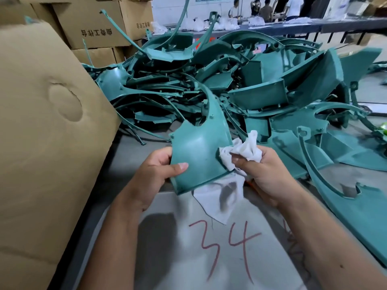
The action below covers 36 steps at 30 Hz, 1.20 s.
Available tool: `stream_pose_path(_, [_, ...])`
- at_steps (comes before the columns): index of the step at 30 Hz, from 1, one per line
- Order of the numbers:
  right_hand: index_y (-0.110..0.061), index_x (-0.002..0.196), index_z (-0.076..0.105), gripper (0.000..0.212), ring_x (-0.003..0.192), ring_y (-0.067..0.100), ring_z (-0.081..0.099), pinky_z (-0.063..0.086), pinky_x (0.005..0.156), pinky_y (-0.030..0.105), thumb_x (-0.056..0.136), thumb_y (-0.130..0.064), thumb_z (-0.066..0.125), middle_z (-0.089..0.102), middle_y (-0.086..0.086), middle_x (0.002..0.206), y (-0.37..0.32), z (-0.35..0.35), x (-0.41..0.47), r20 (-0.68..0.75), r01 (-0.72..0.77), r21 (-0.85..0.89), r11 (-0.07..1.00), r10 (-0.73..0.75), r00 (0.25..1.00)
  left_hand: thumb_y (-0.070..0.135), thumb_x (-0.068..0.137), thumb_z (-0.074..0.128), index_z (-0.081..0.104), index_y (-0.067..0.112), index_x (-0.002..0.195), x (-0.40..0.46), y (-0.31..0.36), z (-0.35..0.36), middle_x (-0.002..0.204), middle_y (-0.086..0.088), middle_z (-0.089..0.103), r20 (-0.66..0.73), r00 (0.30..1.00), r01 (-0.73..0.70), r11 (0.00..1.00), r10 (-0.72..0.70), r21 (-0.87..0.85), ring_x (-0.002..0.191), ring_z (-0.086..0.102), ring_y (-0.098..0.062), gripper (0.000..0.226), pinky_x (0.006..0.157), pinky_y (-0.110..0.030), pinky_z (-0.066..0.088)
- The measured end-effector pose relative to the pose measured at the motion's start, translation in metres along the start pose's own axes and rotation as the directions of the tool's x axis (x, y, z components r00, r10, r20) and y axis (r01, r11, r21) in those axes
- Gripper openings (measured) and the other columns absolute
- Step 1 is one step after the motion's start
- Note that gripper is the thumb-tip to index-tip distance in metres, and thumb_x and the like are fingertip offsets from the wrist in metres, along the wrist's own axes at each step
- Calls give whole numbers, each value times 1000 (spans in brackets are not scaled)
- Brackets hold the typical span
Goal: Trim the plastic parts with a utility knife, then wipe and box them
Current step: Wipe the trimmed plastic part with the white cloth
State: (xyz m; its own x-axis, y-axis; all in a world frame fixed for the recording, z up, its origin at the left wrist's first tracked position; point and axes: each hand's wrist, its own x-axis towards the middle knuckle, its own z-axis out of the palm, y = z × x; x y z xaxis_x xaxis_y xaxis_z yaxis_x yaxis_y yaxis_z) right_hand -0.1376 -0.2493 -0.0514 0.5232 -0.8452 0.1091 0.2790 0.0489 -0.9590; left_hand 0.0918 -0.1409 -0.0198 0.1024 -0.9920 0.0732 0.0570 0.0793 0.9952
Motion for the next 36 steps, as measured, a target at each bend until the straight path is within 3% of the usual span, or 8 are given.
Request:
stream_pose_path(5, [-12, 92, 81, 11, 94, 27, 70, 54, 90, 45, 85, -15, 74, 75, 12, 97, 2, 10, 3, -239, 155, 56, 986, -138, 961, 24, 85, 72, 69, 10, 100, 17, -10, 37, 100, -14, 76, -391, 908, -246, 947, 151, -207, 88, 72, -26, 21, 80, -42, 60])
stream_pose_path(8, [-16, 94, 81, 10, 91, 27, 68, 53, 87, 46, 88, -23, 77, 74, 10, 95, 6, 22, 2, -371, 177, 118, 977, -122, 920, 31, 88, 79, 57, 5, 134, 21, -19, 60, 130, -20, 68, -277, 950, -280, 782, 144, -556, 118, 68, -33, 57, 97, -44, 56])
stream_pose_path(11, [-11, 102, 78, 13, 97, 36, 73, 57, 89, 51, 92, -20, 78, 78, 15, 105, 11, 40, -5, -366, 147, 172, 974, -75, 928, 26, 96, 72, 62, 12, 136, 22, -34, 77, 139, -17, 64, -279, 936, -315, 865, 215, -391, 132, 58, -36, 43, 114, -55, 43])
stream_pose_path(14, [-9, 96, 76, 12, 76, 19, 69, 55, 75, 37, 90, -19, 80, 76, 4, 86, 11, 47, -8, -373, 149, 49, 988, -120, 920, 18, 100, 63, 62, 13, 136, 23, -38, 77, 139, -13, 65, -357, 918, -301, 887, 170, -351, 132, 58, -35, 37, 117, -57, 38])
stream_pose_path(21, [-5, 90, 77, 7, 78, 25, 68, 59, 73, 47, 91, -12, 79, 75, 13, 87, -5, 31, -4, -459, 189, 107, 976, -120, 880, 16, 92, 64, 70, 16, 122, 20, -21, 53, 125, -6, 74, -246, 953, -215, 967, 177, -138, 119, 68, -26, 31, 103, -43, 54])
stream_pose_path(25, [-10, 85, 73, 6, 60, 15, 68, 57, 57, 28, 91, -8, 73, 70, 1, 69, -13, 21, -1, -425, 235, 333, 913, -77, 902, 20, 86, 67, 77, 31, 108, 15, -17, 41, 119, 1, 76, -144, 985, -110, 989, 95, -99, 112, 72, -19, 27, 85, -27, 58])
stream_pose_path(30, [-10, 87, 82, 11, 90, 27, 74, 63, 85, 48, 82, -18, 76, 77, 14, 99, -21, 10, 2, -345, 183, 428, 885, -27, 938, 19, 85, 72, 77, 33, 112, 8, -9, 10, 121, -6, 75, -34, 997, -69, 993, 66, -100, 111, 72, -27, 31, 84, -42, 62])
stream_pose_path(36, [-8, 82, 83, 9, 79, 25, 77, 63, 70, 40, 79, -14, 77, 78, 14, 89, -24, 4, 1, -275, 120, 392, 912, -8, 961, 16, 75, 84, 79, 25, 113, -7, -4, -24, 121, -9, 75, 47, 998, 38, 991, -32, -132, 108, 74, -27, 39, 79, -36, 62])
